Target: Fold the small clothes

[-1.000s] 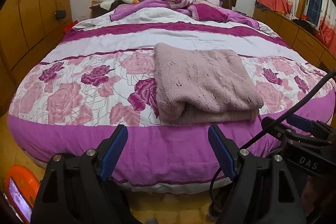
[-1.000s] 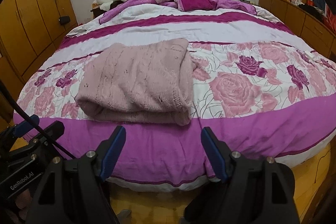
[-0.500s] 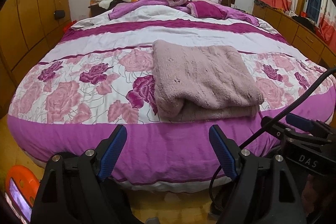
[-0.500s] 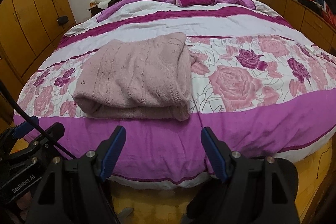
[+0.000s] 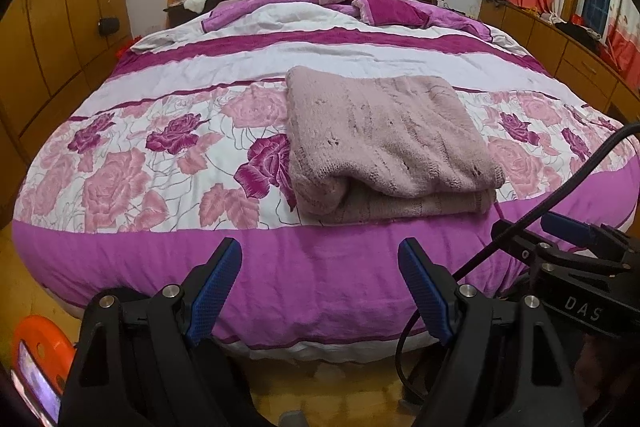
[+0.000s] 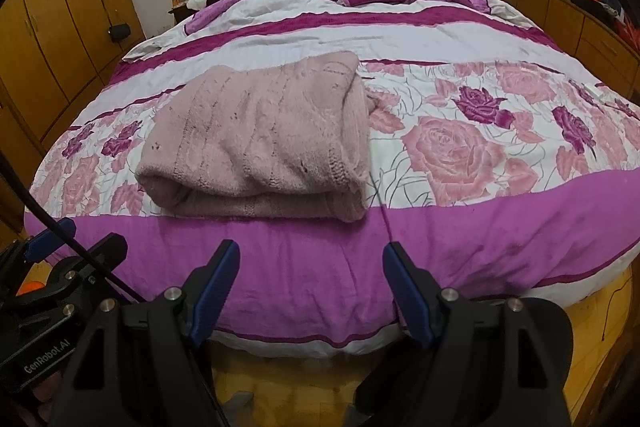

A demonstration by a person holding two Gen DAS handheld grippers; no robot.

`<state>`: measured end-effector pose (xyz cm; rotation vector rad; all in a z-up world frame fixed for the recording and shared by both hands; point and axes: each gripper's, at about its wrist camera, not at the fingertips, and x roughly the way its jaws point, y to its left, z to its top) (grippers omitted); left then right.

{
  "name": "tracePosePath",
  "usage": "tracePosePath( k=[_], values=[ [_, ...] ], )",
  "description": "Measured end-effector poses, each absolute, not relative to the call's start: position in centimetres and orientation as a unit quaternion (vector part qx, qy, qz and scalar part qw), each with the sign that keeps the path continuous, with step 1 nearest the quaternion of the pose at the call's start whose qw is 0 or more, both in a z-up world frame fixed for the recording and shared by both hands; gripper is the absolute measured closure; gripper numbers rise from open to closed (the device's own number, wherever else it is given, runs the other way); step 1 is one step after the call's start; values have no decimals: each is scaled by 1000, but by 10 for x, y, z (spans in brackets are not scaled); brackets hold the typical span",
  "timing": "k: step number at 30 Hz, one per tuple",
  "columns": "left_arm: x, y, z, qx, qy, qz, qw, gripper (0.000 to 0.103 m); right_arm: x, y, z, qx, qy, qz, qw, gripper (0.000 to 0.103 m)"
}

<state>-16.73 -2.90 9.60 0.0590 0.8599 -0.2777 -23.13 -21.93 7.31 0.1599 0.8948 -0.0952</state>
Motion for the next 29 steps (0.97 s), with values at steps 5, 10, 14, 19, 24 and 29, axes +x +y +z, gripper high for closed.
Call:
tracePosePath(
  k=[5,10,14,19,24,29],
  values=[
    [-167,-28,95,32,414,-126,901,43,-231,-218,72,76,434,-44,897,26],
    [-168,-31,95,41,408,-123,904,43,-231,-218,72,72,433,-49,897,26],
    [-168,-30,96,40,408,-123,904,43,-231,-221,71,74,435,-51,896,26],
    [-167,-28,97,37,409,-119,904,43,-231,-221,70,70,436,-50,896,26],
    [-167,-27,97,38,409,-117,904,43,-231,-217,70,59,439,-49,895,26],
    [-167,-27,96,41,408,-115,905,43,-231,-216,69,59,440,-49,894,26]
  ],
)
